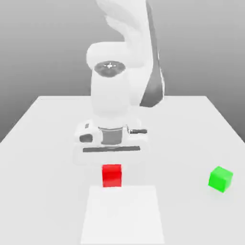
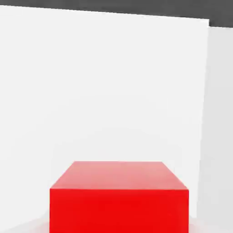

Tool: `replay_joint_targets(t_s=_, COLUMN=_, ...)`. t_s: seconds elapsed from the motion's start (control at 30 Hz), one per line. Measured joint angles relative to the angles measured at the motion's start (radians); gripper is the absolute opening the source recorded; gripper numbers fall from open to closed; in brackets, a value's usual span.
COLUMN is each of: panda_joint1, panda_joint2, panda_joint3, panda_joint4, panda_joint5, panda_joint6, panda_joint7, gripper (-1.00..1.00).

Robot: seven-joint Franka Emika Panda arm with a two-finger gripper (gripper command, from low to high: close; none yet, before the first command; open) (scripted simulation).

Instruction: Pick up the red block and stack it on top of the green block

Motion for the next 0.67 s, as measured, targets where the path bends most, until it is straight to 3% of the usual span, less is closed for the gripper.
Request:
replay_joint_targets(t_s=0.33, panda_joint1=0.484, panda_joint2=0.026, panda_joint3=0.204, panda_joint4=0.129, panda_joint5=0.021, panda_joint6=-0.104, panda_joint7=-0.338, gripper=-1.0)
replay_joint_targets(t_s=0.4, panda_joint1=0.556, panda_joint2=0.073, panda_joint3=0.195, panda_joint4=0.14, panda_joint5=-0.006, panda_joint6=-0.068, panda_joint7=-0.34, gripper=-1.0)
replay_joint_targets(t_s=0.53, panda_joint1=0.543, panda_joint2=0.207, panda_joint3=0.14, panda_joint4=0.149, panda_joint5=-0.084, panda_joint6=0.053, panda_joint7=-0.29, gripper=-1.0)
replay_joint_targets(t_s=0.57, panda_joint1=0.546, panda_joint2=0.226, panda_joint3=0.134, panda_joint4=0.15, panda_joint5=-0.095, panda_joint6=0.071, panda_joint7=-0.282, gripper=1.0)
replay_joint_targets(t_s=0.67, panda_joint1=0.546, panda_joint2=0.226, panda_joint3=0.134, panda_joint4=0.15, panda_joint5=-0.095, panda_joint6=0.071, panda_joint7=-0.282, gripper=1.0)
